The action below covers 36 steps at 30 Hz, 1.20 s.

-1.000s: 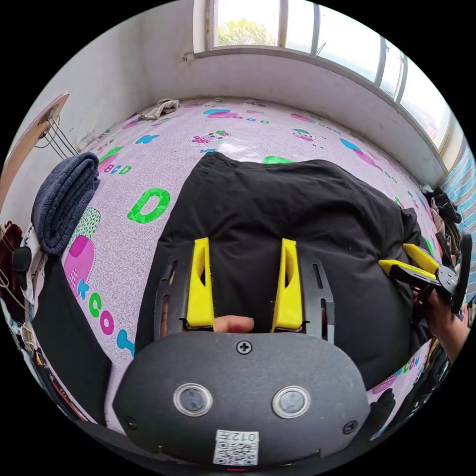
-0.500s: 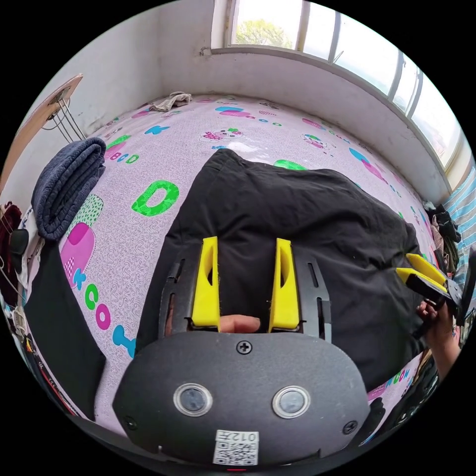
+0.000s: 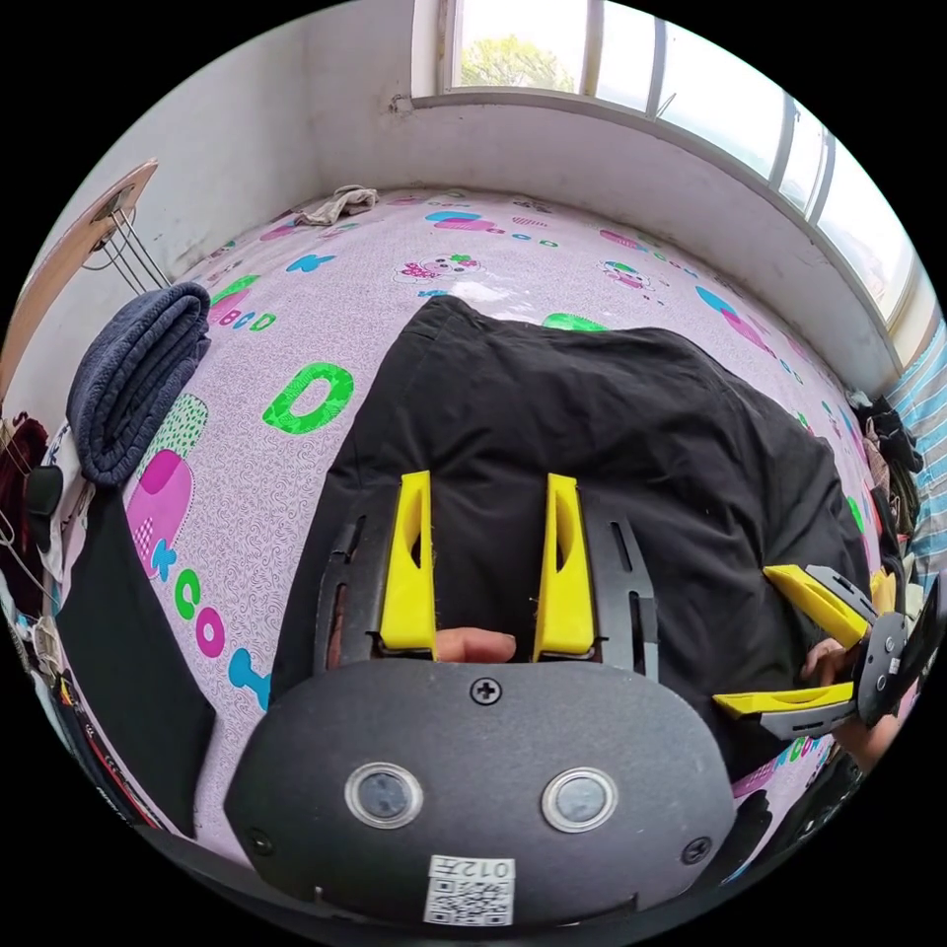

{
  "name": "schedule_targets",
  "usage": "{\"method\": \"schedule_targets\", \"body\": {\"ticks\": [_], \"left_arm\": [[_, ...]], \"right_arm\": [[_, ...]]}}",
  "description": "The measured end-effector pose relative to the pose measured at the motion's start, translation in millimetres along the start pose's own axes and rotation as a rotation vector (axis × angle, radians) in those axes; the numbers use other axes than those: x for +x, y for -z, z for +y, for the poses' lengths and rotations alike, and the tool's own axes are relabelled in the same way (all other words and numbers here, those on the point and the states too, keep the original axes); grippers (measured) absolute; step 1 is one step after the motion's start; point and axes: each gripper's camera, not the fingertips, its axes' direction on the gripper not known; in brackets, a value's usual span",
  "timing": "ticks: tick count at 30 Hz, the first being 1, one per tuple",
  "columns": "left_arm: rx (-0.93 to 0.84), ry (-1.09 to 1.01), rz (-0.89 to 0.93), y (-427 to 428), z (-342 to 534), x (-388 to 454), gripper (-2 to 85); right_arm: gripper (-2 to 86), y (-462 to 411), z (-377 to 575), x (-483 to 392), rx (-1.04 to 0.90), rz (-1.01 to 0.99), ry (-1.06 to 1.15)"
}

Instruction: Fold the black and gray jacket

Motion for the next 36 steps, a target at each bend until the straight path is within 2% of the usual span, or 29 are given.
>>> {"method": "schedule_targets", "body": {"ticks": [5,8,10,13,22,26,30,33,36], "left_arm": [[0.011,0.043,0.035,-1,0,-16,14.2],[0.012,0.047,0.042,-2,-1,-21,14.0],[0.012,0.045,0.040,-3,-1,-23,13.9],[0.011,0.041,0.033,-5,-3,-25,13.7],[-0.003,0.064,0.017,-4,-9,-44,10.1],[0.011,0.050,0.107,23,-3,-70,8.6],[0.014,0.015,0.032,22,14,-93,9.1],[0.013,0.055,0.150,6,18,-121,9.1],[0.005,0.065,0.178,1,16,-130,8.9]], "right_arm": [[18.0,59,92,48,0.004,0.011,0.012],[18.2,89,138,75,-0.001,0.063,-0.050],[17.7,95,159,86,-0.048,0.104,-0.060],[17.5,94,181,86,0.019,0.127,-0.032],[17.5,95,153,85,0.021,0.166,-0.027],[17.5,96,139,84,0.033,0.175,-0.031],[17.5,95,121,85,0.032,0.169,-0.034],[17.5,94,104,84,0.035,0.165,-0.037],[17.5,92,85,81,0.043,0.164,-0.040]]}}
